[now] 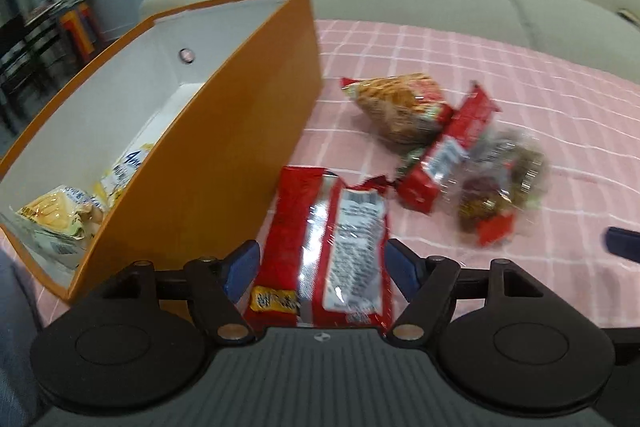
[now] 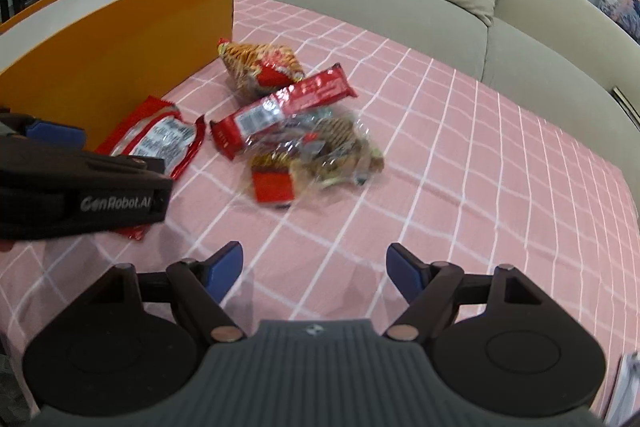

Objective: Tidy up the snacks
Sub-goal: 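Move both tools back over the snacks beside the box, then grasp the red-silver chip bag with the left tool while the right grasps the clear candy bag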

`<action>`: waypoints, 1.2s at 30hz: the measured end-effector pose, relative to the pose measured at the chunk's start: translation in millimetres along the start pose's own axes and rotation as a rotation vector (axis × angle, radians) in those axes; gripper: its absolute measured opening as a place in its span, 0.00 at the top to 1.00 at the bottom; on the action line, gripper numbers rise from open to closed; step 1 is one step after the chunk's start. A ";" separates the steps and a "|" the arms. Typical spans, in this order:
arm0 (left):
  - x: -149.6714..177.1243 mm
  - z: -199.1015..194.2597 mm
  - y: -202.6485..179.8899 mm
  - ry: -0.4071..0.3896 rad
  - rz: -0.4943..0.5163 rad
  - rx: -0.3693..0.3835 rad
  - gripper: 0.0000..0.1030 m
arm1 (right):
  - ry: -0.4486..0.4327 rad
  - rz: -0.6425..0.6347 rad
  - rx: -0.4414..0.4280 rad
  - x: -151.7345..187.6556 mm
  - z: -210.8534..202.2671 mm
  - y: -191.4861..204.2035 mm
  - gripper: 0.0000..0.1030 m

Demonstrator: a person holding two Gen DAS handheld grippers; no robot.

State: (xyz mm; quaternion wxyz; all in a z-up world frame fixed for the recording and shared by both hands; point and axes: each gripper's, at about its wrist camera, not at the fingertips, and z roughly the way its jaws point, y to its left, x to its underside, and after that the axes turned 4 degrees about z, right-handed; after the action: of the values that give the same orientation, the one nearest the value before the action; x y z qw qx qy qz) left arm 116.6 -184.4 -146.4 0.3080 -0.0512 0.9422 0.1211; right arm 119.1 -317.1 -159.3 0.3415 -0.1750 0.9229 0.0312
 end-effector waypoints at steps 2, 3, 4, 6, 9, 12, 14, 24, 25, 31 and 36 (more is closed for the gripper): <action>-5.8 7.1 -1.3 0.030 -0.012 -0.004 0.20 | -0.011 -0.009 0.000 -6.3 4.2 -5.5 0.26; -7.9 9.3 -1.9 0.042 -0.016 -0.008 0.20 | -0.017 -0.008 -0.002 -9.5 6.3 -8.6 0.26; -10.7 12.7 -2.8 0.056 -0.022 -0.009 0.20 | -0.025 -0.002 -0.011 -13.7 8.6 -12.3 0.26; -14.1 19.4 -3.8 0.090 -0.026 -0.013 0.20 | -0.043 0.016 -0.031 -23.5 14.1 -19.8 0.26; -17.2 24.7 -5.8 0.107 0.001 -0.010 0.20 | -0.065 0.046 -0.043 -38.5 23.3 -29.6 0.26; -19.5 31.4 -6.9 0.115 0.020 0.010 0.22 | -0.086 0.101 -0.068 -53.2 30.8 -38.7 0.25; -20.3 31.6 -5.9 0.120 0.029 0.025 0.27 | -0.086 0.133 -0.078 -61.9 38.3 -41.6 0.25; -17.5 28.1 -1.7 0.125 0.082 0.095 0.28 | -0.012 0.162 -0.141 -65.1 66.7 -29.3 0.39; -17.1 27.7 -1.6 0.125 0.089 0.100 0.29 | -0.011 0.162 -0.140 -62.7 64.5 -29.7 0.45; -9.2 17.3 -2.8 0.105 0.159 0.130 0.34 | 0.026 0.176 -0.126 -51.8 52.7 -33.1 0.70; -3.5 10.4 3.7 0.122 0.191 0.178 0.34 | 0.050 0.191 -0.086 -36.9 32.1 -25.5 0.74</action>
State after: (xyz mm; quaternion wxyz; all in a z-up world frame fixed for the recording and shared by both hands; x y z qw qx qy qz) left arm 124.7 -178.1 -151.7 0.2405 0.0587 0.9669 0.0624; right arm 173.7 -324.2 -158.6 0.3061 -0.1017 0.9414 0.0989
